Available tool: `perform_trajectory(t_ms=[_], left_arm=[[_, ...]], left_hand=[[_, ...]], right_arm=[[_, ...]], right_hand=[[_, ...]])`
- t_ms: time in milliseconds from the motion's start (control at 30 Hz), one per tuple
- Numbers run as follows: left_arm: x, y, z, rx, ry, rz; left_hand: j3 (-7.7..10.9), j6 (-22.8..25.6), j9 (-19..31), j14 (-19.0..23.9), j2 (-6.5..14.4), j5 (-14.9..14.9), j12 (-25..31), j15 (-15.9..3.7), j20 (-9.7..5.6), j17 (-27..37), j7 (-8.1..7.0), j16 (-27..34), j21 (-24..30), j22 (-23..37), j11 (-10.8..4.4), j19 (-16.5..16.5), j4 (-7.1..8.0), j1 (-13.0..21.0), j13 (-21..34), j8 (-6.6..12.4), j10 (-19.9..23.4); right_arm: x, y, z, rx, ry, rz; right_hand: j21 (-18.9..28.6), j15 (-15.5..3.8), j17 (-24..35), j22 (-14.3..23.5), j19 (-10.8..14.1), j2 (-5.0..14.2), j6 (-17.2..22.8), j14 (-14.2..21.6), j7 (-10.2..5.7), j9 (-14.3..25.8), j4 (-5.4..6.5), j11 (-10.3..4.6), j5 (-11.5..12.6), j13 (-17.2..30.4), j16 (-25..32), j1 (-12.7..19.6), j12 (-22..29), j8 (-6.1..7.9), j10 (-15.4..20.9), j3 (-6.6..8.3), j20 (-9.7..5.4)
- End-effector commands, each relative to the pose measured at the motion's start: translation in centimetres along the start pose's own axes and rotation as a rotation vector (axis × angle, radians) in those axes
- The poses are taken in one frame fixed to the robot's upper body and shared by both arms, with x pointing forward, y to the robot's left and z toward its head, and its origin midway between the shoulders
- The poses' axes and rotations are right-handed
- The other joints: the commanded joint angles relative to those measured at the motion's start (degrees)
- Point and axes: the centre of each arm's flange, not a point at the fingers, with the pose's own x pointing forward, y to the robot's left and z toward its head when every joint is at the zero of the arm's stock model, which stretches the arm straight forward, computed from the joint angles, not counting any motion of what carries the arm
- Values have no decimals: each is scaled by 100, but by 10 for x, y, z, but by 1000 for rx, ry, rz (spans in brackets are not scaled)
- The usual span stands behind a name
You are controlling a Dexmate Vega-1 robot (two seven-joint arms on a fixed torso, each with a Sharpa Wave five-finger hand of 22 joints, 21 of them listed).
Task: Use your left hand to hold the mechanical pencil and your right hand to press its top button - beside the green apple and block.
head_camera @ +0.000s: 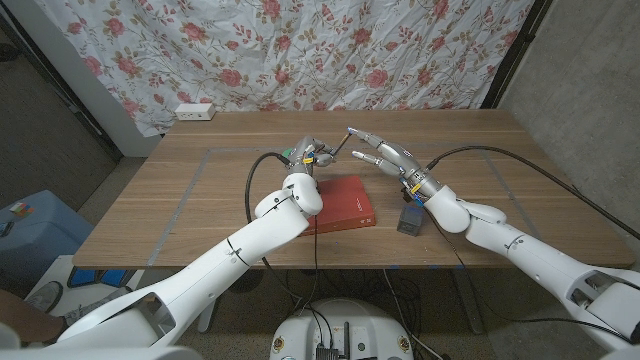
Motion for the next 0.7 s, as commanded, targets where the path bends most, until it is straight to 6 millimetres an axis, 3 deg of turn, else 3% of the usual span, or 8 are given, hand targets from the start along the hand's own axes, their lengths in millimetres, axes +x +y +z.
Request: perform_trajectory(t_ms=[33, 700], left_arm=[[0, 1, -1, -1, 2, -2], [3, 1, -3, 7, -3, -9]], left_hand=[[-16, 35, 8, 63, 63, 23, 39, -969, -240, 17, 16, -3, 23, 14, -108, 52, -5, 30, 29, 11, 179], [-34, 36, 16, 67, 65, 24, 38, -967, -239, 17, 6, -3, 24, 14, -109, 57, -8, 42, 29, 6, 177]], right_arm=[[1, -1, -2, 1, 9, -10], [-1, -12, -8, -4, 22, -34]], right_hand=[[-14, -19, 32, 22, -15, 6, 96, -22, 17, 14, 14, 13, 14, 6, -29, -6, 12, 37, 6, -8, -19], [-4, -16, 39, 22, -2, 2, 146, -18, 14, 11, 4, 10, 18, 6, -24, -13, 24, 26, 11, -6, -9]])
